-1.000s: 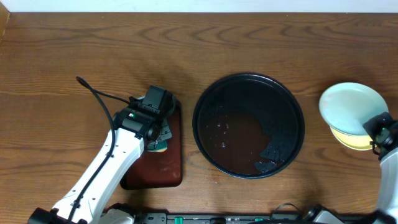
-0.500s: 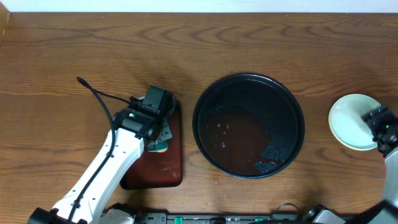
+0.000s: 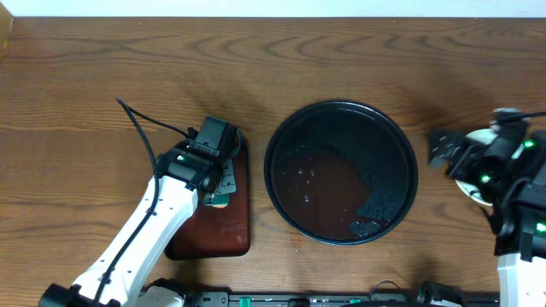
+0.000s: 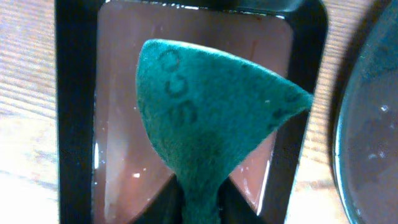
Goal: Clean dirty plates on tray and stack at the side
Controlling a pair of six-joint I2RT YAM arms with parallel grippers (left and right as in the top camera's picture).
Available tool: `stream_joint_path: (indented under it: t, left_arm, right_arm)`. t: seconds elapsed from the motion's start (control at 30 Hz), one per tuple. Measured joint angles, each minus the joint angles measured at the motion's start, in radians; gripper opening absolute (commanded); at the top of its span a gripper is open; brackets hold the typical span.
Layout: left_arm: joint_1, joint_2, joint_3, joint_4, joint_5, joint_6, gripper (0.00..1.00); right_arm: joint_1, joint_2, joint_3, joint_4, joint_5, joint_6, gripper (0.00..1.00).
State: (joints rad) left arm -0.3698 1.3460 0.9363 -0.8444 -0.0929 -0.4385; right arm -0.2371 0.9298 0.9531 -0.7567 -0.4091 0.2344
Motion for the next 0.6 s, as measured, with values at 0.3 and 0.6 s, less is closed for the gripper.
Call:
stream_joint_path:
  t: [0.3, 0.6]
  left_arm:
    - [0.000, 0.018, 0.013, -0.087, 0.005, 0.000, 0.61]
    - [0.001, -0.229, 0.225, -0.249, 0.053, 0.007, 0.71]
  right_arm:
    - [0.179, -0.032, 0.000, -0.134, -0.020, -0.122, 0.99]
    - [0.432, -0.156, 0.000, -0.137, -0.107, -0.161, 0.99]
